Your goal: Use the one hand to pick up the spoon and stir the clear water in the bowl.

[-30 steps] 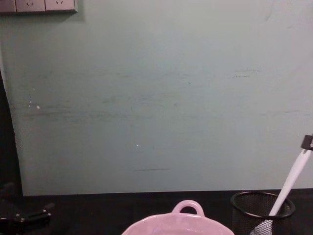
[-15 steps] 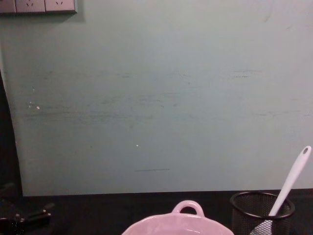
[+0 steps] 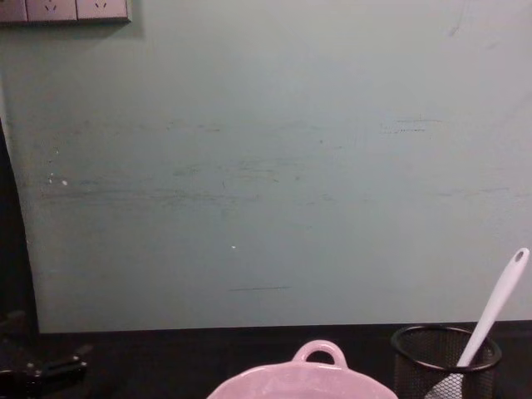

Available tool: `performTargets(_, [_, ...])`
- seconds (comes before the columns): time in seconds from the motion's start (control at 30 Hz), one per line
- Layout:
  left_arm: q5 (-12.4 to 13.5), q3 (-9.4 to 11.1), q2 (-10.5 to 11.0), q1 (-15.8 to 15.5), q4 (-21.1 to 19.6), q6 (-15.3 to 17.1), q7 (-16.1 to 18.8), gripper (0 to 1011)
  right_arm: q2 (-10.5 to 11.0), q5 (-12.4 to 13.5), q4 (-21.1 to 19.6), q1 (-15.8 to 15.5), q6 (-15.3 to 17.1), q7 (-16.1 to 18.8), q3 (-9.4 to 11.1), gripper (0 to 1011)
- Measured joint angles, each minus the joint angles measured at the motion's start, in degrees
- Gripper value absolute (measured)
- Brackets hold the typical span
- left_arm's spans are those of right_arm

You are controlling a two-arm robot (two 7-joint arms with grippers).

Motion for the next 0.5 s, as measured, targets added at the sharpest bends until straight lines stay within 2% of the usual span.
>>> performTargets(0.17, [0.0,0.0,0.0,0.0,0.0,0.0,0.0,1011,-1.6,-3.7,2.8,1.0,-2.9,-1.2,-0.6,1003])
performTargets(0.3, [0.0,0.0,0.0,0.0,0.0,0.0,0.0,1011,-2.5,-5.5,4.0,1.6,-4.1,-1.6,-1.0,1002])
performTargets(0.5, [0.0,0.0,0.0,0.0,0.0,0.0,0.0,1011,-3.5,-6.5,5.4,2.3,-4.4,-1.8,-1.2,1003])
